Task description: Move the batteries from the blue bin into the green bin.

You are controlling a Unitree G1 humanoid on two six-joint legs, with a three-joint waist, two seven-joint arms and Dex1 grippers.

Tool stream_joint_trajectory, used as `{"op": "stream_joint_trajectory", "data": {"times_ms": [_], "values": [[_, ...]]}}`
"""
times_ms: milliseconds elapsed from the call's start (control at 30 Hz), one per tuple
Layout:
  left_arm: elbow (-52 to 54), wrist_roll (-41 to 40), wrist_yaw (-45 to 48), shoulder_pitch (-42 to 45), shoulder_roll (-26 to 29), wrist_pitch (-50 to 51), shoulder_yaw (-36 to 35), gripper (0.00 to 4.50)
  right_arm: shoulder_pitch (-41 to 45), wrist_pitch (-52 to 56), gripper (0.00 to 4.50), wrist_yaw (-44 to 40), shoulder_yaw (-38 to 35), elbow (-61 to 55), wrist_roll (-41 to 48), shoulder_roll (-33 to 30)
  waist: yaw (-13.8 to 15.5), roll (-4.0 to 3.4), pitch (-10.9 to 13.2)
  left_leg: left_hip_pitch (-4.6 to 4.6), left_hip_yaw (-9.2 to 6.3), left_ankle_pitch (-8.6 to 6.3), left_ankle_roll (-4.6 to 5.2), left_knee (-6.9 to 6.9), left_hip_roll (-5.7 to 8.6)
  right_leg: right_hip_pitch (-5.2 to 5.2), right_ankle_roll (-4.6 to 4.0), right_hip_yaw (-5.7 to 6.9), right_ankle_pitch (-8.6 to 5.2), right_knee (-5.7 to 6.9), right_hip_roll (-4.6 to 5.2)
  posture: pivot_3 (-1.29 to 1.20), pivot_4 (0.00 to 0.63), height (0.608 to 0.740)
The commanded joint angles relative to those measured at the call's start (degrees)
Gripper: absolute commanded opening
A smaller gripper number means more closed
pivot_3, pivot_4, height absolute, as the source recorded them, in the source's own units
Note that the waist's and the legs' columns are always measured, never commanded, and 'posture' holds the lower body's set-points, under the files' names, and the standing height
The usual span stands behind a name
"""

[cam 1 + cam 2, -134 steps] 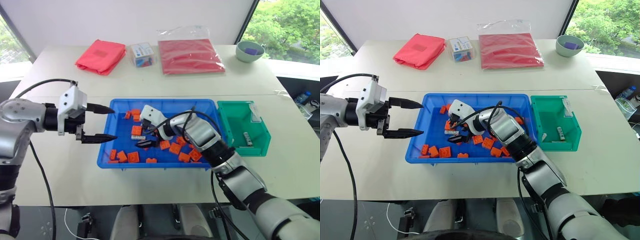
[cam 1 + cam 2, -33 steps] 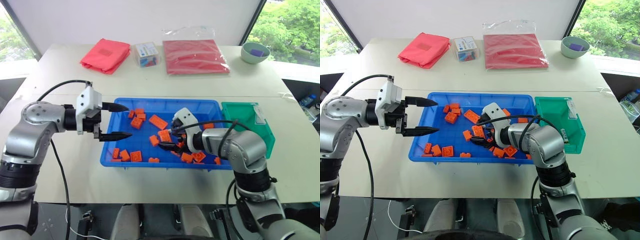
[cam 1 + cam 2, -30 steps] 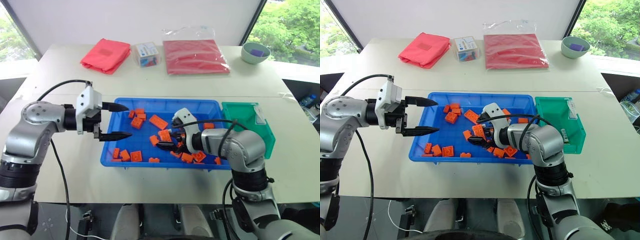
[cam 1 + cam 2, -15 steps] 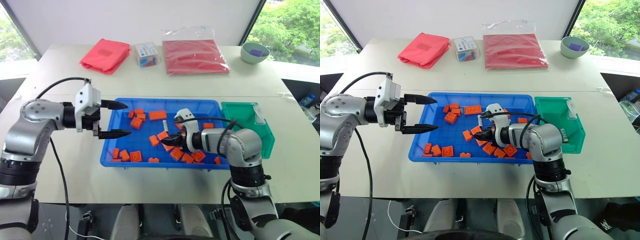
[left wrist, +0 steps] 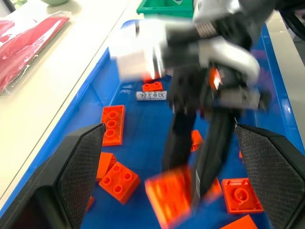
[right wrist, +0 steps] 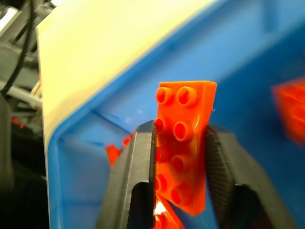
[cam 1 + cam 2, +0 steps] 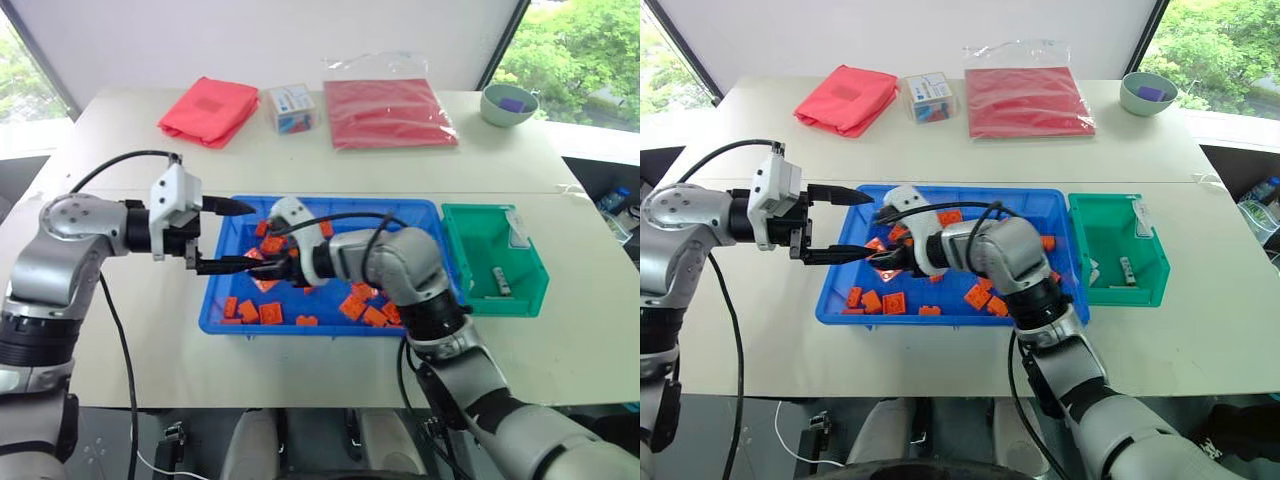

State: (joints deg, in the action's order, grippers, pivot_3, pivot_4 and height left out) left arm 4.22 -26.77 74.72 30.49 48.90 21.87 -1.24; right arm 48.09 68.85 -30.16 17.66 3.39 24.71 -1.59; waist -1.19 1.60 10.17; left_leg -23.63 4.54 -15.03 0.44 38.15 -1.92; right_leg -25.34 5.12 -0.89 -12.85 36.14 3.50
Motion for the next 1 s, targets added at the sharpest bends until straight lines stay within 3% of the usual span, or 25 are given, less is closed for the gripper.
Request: {"op": "stream_joint_trajectory", "data": {"times_ms": [33,67,233,333,433,467,533,700,1000], "values": [[0.82,-0.36,-0.04,1.00,0.42,-0.52,-1.08,4.50,2.47,-5.38,3.17,-1.35,2.96,1.29,-3.33,-1.70,0.11,0.00,0.00,-0.01,0.00,0.00,0.00,0.00,0.01,0.00,0.00,0.00,0.00,0.00,0.03,0.00,0.150,0.736],[0.92,-0.41,-0.06,0.88,0.45,-0.49,-1.15,4.50,2.97,-5.73,3.61,-1.94,2.89,0.57,-3.66,-3.08,0.12,0.00,0.00,-0.01,0.01,0.00,0.00,0.02,0.02,0.01,-0.01,0.00,0.00,0.00,0.05,0.00,0.150,0.736],[1.42,-0.67,-0.41,0.02,0.47,-0.36,-1.62,4.50,2.15,-6.67,3.61,-5.21,2.53,-9.55,-5.41,-15.69,0.30,0.00,0.00,-0.06,-0.02,0.00,0.00,0.06,0.05,0.00,0.00,0.00,0.00,-0.02,0.11,0.00,0.150,0.736],[1.11,-0.50,-0.38,-0.20,0.33,-0.70,-1.52,4.50,0.07,-16.44,3.61,-12.71,7.79,-14.46,-9.65,-27.13,0.31,0.00,0.00,-0.10,-0.02,-0.01,0.01,0.04,0.06,-0.03,0.00,0.03,-0.01,-0.05,0.10,0.00,0.150,0.736],[0.14,-0.15,-0.09,0.81,-0.18,-1.08,-0.78,4.50,-0.11,-25.15,3.61,-21.01,8.82,-10.62,-11.65,-34.24,-0.19,0.01,0.01,-0.08,0.02,-0.02,0.03,0.02,0.04,-0.04,0.00,0.03,-0.01,-0.08,0.03,0.00,0.150,0.736],[-0.31,0.01,-0.03,1.41,-0.43,-1.19,-0.50,4.50,0.55,-27.96,3.88,-22.54,9.20,-7.51,-13.20,-35.51,-0.38,0.01,0.01,-0.07,0.03,-0.02,0.03,0.02,0.02,-0.06,0.00,0.03,-0.01,-0.07,-0.03,0.00,0.150,0.736],[-1.04,0.22,0.07,2.60,-0.88,-1.25,-0.13,4.50,1.96,-34.95,4.47,-25.35,11.00,-1.68,-17.20,-37.04,-0.49,0.01,0.01,0.00,0.01,-0.02,0.03,0.02,-0.02,-0.03,-0.01,0.01,-0.01,-0.02,-0.13,0.00,0.150,0.736],[-1.80,0.55,0.36,3.72,-1.41,-1.39,0.36,4.50,3.59,-47.13,4.47,-31.66,12.30,7.16,-21.46,-35.56,-1.05,0.01,0.01,0.02,0.05,-0.01,0.02,0.03,-0.03,-0.02,-0.01,-0.06,-0.01,-0.03,-0.14,0.00,0.150,0.736],[0.06,0.40,0.41,2.68,-1.25,-0.74,0.00,4.50,8.76,-64.83,4.47,-35.62,13.61,27.57,-30.47,-30.00,-1.25,0.01,0.01,0.01,0.07,-0.01,0.02,0.03,-0.02,-0.02,0.01,-0.06,0.00,-0.01,-0.08,0.00,0.150,0.736]]}}
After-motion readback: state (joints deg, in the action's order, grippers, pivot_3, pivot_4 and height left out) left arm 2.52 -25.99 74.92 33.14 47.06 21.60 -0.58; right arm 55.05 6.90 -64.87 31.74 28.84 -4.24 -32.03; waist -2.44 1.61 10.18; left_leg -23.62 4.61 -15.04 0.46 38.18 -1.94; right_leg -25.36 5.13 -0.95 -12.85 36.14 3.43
